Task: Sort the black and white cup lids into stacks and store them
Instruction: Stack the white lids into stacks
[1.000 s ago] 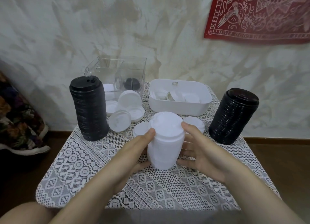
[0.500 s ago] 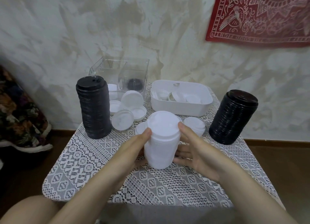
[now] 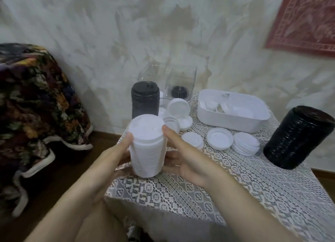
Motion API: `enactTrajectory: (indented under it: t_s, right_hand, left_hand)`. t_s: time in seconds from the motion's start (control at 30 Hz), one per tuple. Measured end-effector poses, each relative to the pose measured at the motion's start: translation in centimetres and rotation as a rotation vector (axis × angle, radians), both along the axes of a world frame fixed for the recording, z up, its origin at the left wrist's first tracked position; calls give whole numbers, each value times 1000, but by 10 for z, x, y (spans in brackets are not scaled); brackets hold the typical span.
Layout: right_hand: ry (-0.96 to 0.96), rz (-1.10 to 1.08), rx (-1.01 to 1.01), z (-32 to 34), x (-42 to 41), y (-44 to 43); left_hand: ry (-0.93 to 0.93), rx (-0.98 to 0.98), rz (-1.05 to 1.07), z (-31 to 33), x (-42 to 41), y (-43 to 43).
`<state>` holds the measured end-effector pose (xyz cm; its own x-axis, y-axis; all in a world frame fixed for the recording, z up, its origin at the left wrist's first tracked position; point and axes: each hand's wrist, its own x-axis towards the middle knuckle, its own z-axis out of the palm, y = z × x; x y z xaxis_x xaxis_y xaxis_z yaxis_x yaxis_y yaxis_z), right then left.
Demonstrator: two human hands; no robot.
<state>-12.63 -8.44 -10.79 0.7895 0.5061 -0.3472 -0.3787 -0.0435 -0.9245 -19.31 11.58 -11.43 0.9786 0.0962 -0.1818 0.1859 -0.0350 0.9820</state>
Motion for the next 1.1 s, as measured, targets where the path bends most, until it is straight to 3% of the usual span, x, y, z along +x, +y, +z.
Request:
enactTrajectory:
  t_s: [0.23,0.73,0.8,0.9,1.0,1.1]
  right_hand:
    - [39,43,-45,-1,9,46]
    - [-148,-8,-157,-7,13,41]
    - [-199,-28,-193,-9,12,33]
    - [-469,-7,-392,-15,5,12]
    - [-868,73,-745,-20,-4,-22]
    - [-1088,174,-1050,-24,-6,-61]
  left_hand:
    - [31,-3,58,-7,2,32]
    - [-14,129,257,-27,-2,32]
    - [-90,263,372,-31,-14,29]
    - [-246,738,423,-39,-38,15]
    - [-427,1018,196,-52,-46,-14]
    - [-561,1102,-26,-66,-31,-51]
